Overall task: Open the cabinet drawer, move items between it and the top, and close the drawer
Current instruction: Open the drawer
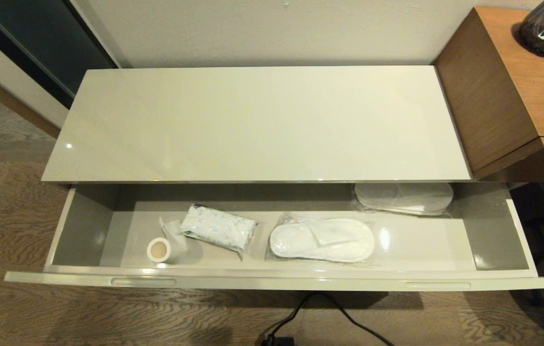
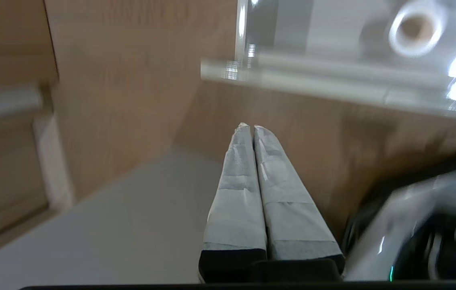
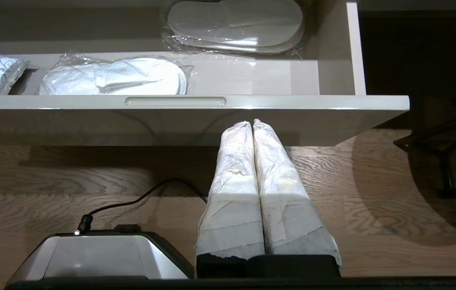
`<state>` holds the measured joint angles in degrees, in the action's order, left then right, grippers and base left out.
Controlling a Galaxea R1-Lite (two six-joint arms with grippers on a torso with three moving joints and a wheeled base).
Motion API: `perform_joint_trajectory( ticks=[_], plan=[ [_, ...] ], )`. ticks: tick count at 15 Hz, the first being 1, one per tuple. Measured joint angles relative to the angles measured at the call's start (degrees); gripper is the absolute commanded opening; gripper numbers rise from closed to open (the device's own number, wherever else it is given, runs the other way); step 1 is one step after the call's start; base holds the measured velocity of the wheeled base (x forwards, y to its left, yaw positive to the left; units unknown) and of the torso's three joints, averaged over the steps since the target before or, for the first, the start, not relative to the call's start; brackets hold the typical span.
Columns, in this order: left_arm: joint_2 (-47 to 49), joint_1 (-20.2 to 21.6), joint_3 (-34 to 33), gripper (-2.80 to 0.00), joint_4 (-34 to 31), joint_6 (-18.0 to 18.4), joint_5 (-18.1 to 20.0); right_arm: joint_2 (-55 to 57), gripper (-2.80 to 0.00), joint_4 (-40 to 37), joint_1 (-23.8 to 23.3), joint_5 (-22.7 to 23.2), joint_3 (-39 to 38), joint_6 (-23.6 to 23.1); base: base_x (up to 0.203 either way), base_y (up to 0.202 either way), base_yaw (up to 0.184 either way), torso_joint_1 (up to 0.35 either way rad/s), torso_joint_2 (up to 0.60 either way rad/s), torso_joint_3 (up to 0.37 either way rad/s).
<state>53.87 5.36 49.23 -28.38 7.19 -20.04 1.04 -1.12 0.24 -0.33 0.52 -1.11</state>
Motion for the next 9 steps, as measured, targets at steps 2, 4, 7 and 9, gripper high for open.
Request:
perform_joint_trajectory(
  ticks=[2, 4, 7, 9],
  plan=[
    [4.15, 0.23, 4.76, -2.80, -7.27, -0.88, 1.30, 0.00, -2.80, -0.02, 0.00, 0.00, 0.00, 0.07, 0.000, 0.000, 0.000, 0.000, 0.00, 0.000],
    [7.20, 0.33, 10.78, -2.80, -13.59, -4.46, 8.29, 0.00, -2.80, -0.02, 0.00, 0.05, 0.00, 0.07, 0.000, 0.000, 0.000, 0.000, 0.00, 0.000],
    [10.32, 0.26, 15.46, -2.80, -18.14, -10.22, 18.78, 0.00, -2.80, -0.02, 0.00, -0.01, 0.00, 0.03, 0.000, 0.000, 0.000, 0.000, 0.00, 0.000],
    [11.33, 0.12, 15.85, -2.80, -18.60, -12.68, 24.38, 0.00, -2.80, -0.02, 0.00, 0.06, 0.00, 0.08, 0.000, 0.000, 0.000, 0.000, 0.00, 0.000]
  ],
)
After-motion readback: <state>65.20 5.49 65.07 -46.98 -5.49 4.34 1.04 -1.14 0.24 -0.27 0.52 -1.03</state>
